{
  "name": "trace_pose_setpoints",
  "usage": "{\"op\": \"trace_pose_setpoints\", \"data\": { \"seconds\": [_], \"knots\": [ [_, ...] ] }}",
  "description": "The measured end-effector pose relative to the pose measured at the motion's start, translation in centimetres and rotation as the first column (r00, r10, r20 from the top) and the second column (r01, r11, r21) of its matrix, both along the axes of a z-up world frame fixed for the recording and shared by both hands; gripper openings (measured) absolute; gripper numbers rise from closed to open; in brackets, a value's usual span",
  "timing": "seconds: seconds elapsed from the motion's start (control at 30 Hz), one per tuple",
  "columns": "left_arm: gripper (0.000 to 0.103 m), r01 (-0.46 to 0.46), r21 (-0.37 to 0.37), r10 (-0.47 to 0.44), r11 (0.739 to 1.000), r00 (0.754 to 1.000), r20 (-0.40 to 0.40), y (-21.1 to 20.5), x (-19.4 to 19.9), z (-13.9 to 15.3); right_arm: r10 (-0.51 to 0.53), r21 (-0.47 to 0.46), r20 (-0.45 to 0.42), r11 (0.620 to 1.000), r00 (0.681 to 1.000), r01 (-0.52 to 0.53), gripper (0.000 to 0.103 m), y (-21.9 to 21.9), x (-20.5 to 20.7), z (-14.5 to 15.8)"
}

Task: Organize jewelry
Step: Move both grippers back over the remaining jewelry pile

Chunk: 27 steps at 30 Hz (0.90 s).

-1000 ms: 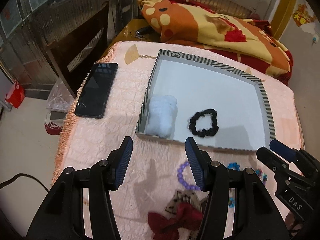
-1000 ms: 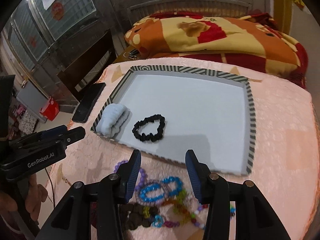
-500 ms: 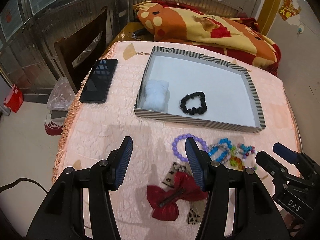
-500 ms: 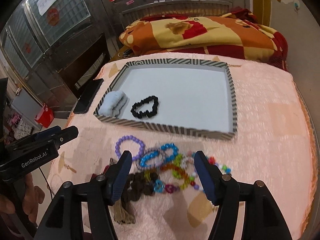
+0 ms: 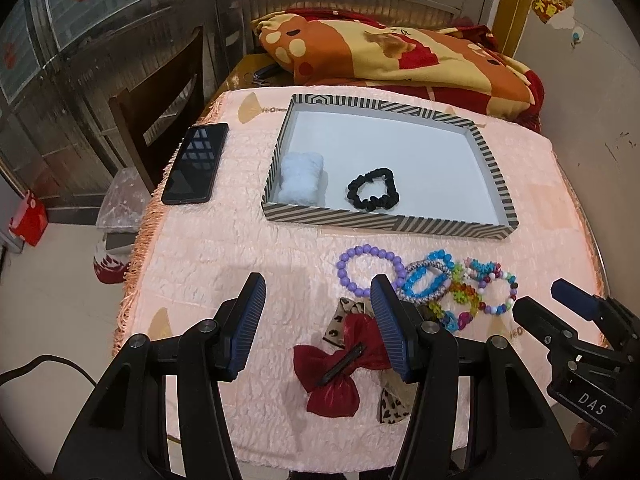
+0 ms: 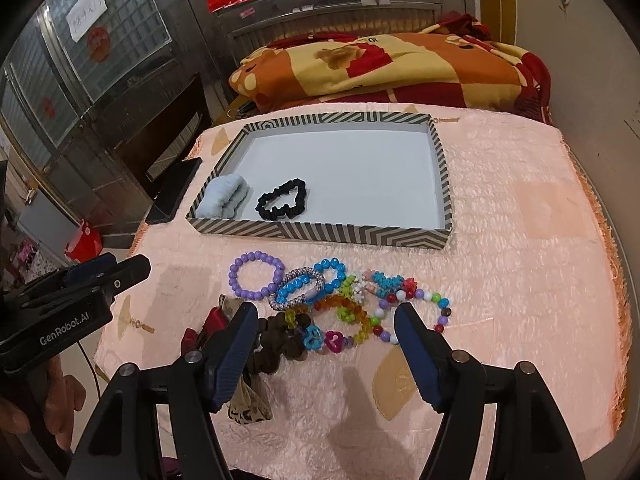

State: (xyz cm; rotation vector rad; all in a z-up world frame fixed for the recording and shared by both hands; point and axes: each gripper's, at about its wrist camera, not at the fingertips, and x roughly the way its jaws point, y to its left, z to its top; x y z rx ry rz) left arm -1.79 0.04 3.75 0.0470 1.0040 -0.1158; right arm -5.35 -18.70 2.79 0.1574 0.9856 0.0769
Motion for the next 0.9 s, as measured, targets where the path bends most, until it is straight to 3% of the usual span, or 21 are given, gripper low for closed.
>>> {"op": "trace_pose_setpoints", "data": {
  "seconds": [0.53,0.8,0.9],
  "knots": [
    [0.055,0.005,0.001,-0.004,1.000,1.000,-0.030,0.6,-0.2,-0.6,0.022,0.000,-0.033,1.000,0.999,-0.022,0.069,1.1,0.2,-0.8],
    [0.055,-0.027,-0.148,0.008,0.989,0.992,-0.129,4.0,0.7,-2.2,0.088,0.001,-0.070,0.996,0.994,-0.088,0.069,1.6,-0.2,-2.0],
    [0.058,-0.043,-0.171,0.016,0.984,0.987,-0.157,5.4,0.6,-3.1,0.133,0.000,-0.083,0.991,0.988,-0.133,0.068,2.3,-0.8,-2.9]
  ]
}}
